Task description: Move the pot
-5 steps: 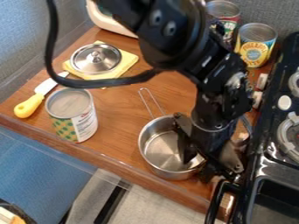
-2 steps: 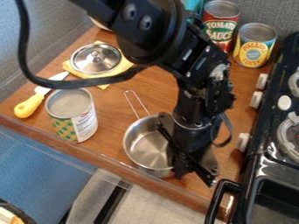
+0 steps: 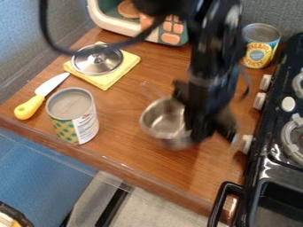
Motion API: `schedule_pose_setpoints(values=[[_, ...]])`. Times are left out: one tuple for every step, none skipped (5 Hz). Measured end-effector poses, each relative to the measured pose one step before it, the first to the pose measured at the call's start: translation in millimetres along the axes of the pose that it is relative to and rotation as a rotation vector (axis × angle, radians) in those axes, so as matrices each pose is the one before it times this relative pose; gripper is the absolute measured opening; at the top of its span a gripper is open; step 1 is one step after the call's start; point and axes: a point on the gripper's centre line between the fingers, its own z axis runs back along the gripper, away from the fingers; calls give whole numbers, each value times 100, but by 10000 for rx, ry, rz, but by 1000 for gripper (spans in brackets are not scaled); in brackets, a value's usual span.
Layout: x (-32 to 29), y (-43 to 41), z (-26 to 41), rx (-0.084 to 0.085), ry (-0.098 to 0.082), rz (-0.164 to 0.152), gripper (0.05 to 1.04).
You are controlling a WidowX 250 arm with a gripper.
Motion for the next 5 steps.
schedule_pose_setpoints(values=[[3040,2139,260,28,-36,747,83],[2660,1917,-2598,440,387,1009,83],[1855,1158,-1534,274,207,607,83],[1829,556,-1479,317,86,479,83],[702,116,-376,79,-54,159,83]])
